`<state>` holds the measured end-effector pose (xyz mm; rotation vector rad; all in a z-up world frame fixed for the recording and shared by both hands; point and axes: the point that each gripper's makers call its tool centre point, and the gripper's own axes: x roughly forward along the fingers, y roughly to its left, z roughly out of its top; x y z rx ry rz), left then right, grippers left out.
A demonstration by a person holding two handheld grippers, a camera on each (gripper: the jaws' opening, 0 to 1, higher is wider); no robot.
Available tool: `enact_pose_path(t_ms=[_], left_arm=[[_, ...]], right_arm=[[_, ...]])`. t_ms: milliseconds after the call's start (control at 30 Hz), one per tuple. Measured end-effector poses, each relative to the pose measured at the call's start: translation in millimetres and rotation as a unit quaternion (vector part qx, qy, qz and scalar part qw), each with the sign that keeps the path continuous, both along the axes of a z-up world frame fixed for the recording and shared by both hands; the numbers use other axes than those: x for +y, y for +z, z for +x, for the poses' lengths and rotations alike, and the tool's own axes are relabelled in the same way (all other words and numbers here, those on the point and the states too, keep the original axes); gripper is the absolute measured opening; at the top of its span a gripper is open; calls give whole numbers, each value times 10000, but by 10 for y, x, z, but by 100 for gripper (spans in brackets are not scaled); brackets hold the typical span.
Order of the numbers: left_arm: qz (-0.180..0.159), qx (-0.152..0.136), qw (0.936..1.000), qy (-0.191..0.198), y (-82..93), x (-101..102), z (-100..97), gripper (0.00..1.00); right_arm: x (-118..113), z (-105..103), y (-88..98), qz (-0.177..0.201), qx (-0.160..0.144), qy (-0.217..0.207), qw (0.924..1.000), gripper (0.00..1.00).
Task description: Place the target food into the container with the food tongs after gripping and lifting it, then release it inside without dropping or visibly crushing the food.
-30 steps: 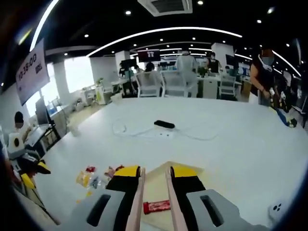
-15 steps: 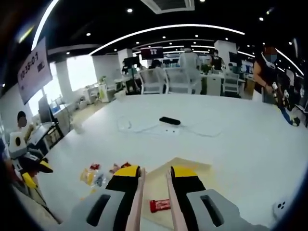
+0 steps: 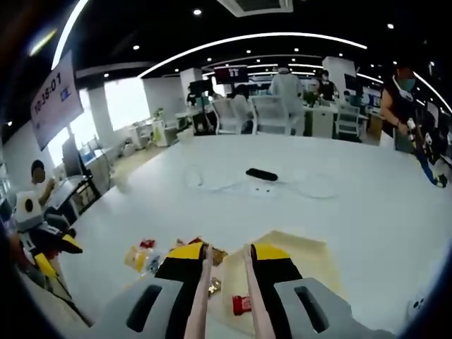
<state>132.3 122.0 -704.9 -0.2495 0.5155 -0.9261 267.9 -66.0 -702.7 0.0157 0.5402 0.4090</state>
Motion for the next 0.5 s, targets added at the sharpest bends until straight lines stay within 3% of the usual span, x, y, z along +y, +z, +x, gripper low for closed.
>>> enact_pose_path(t_ms=[500], left_arm=[[-16, 44, 10000, -23, -27, 0, 36, 47]], right_arm=[[97, 7, -99, 52, 133, 76, 9999, 25]])
